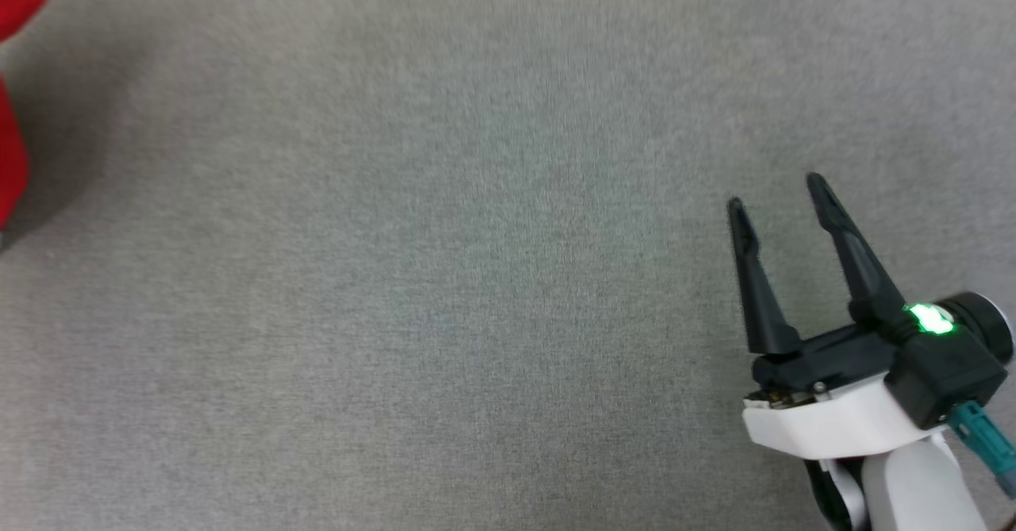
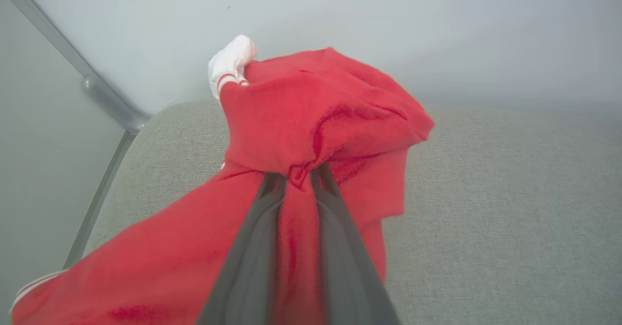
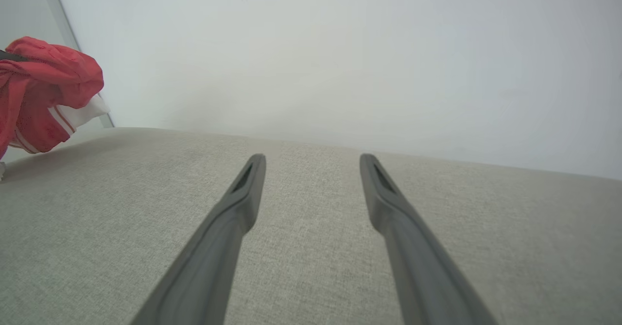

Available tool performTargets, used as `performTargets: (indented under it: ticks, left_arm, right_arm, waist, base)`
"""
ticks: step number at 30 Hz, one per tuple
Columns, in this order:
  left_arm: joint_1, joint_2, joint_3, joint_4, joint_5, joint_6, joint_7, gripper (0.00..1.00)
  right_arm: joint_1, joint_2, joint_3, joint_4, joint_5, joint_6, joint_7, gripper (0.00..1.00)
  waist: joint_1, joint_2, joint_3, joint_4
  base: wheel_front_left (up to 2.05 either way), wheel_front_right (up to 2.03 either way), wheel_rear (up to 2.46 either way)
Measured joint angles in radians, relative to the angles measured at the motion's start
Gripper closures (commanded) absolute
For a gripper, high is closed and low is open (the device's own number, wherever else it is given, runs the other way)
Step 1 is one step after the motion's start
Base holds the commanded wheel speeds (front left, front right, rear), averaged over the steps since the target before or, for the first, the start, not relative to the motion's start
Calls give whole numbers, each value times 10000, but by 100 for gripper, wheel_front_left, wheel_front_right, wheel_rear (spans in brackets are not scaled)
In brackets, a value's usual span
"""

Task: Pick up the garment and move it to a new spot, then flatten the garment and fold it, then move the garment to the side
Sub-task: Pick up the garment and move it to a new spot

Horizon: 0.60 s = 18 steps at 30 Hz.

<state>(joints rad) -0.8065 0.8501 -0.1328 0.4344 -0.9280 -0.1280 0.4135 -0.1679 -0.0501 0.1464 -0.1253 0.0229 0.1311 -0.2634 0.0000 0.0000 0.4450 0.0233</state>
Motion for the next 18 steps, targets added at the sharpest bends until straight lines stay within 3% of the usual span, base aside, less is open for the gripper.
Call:
performTargets:
  ticks: [10, 18]
  left_arm:
    - [61, 293, -2769, -2700, 353, -10, -2067, 100]
    - [-333, -926, -4857, -3484, 844, -12, -2391, 100]
  right_arm:
    - [454, -2, -767, 268, 483, -2, 0, 0]
    - [672, -10, -1312, 437, 838, -2, 0, 0]
  waist:
    - [-3, 0, -1637, -40]
    - [-3, 1, -2247, -571]
  base:
    - [0, 0, 0]
    - [0, 0, 0]
